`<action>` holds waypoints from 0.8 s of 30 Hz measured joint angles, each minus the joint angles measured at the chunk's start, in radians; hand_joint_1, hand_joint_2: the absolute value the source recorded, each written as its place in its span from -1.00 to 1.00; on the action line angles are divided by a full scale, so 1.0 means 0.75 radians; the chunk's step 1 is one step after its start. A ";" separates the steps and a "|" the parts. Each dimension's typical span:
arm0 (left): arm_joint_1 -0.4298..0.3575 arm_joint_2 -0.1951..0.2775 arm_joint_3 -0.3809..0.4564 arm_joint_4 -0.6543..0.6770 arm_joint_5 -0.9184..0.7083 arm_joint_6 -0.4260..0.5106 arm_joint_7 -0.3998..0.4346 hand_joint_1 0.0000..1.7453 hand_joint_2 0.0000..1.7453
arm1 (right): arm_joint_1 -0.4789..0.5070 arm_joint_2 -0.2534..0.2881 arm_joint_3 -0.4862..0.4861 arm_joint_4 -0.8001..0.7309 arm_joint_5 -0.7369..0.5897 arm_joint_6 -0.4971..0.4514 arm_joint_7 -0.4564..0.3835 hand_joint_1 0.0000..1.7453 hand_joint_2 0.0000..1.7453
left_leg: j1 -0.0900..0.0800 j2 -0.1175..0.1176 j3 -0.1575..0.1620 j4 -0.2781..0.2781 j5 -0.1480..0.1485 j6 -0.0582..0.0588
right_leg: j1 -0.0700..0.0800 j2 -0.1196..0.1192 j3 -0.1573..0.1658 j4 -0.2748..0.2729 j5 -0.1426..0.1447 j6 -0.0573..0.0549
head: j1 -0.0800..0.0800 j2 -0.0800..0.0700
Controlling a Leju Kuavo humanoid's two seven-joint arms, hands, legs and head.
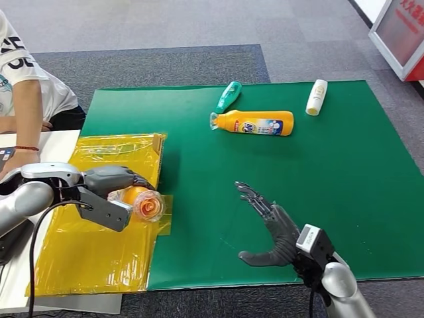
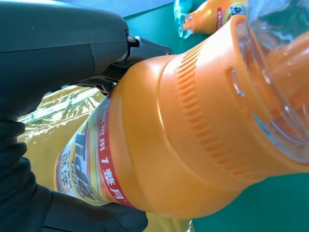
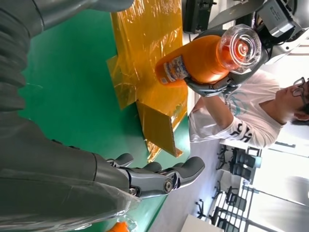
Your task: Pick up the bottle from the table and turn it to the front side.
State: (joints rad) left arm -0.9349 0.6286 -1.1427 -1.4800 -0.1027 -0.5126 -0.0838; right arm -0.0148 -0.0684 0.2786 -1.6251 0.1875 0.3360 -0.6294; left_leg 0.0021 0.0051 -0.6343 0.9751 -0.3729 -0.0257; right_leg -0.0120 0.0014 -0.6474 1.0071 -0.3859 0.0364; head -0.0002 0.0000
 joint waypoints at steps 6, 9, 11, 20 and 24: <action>0.030 -0.020 0.002 0.005 0.032 -0.033 0.015 1.00 1.00 | -0.011 0.009 0.009 0.021 -0.001 0.015 0.001 -1.00 1.00 | 0.000 0.000 0.000 0.000 0.000 0.000 | 0.000 0.000 0.000 0.000 0.000 0.000 | 0.000 0.000; 0.018 -0.027 -0.008 0.023 0.215 -0.138 0.067 1.00 1.00 | -0.034 0.013 0.022 0.042 -0.005 0.025 0.000 -1.00 1.00 | 0.000 0.000 0.000 0.000 0.000 0.000 | 0.000 0.000 0.000 0.000 0.000 0.000 | 0.000 0.000; -0.016 -0.029 -0.028 0.048 0.349 -0.199 0.113 1.00 1.00 | -0.055 0.016 0.034 0.062 -0.009 0.033 -0.002 -1.00 1.00 | 0.000 0.000 0.000 0.000 0.000 0.000 | 0.000 0.000 0.000 0.000 0.000 0.000 | 0.000 0.000; -0.220 -0.096 -0.234 0.259 0.560 -0.313 0.321 1.00 1.00 | -0.139 0.033 0.096 0.135 -0.031 0.041 0.013 -1.00 1.00 | 0.000 0.000 0.000 0.000 0.002 0.000 | 0.000 0.000 0.000 0.000 0.002 -0.001 | 0.000 0.000; -0.256 -0.143 -0.316 0.327 0.522 -0.278 0.342 1.00 1.00 | -0.160 0.049 0.112 0.139 -0.043 0.043 0.037 -1.00 1.00 | 0.000 0.000 0.000 0.000 0.002 0.000 | 0.000 0.000 0.000 0.000 0.002 -0.001 | 0.000 0.000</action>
State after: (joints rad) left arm -1.1267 0.5214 -1.3795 -1.2345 0.2887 -0.7211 0.1727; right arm -0.1351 -0.0319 0.3629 -1.5209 0.1552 0.3685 -0.6014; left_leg 0.0023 0.0050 -0.6347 0.9751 -0.3714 -0.0257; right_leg -0.0118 0.0011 -0.6474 1.0071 -0.3845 0.0356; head -0.0002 0.0000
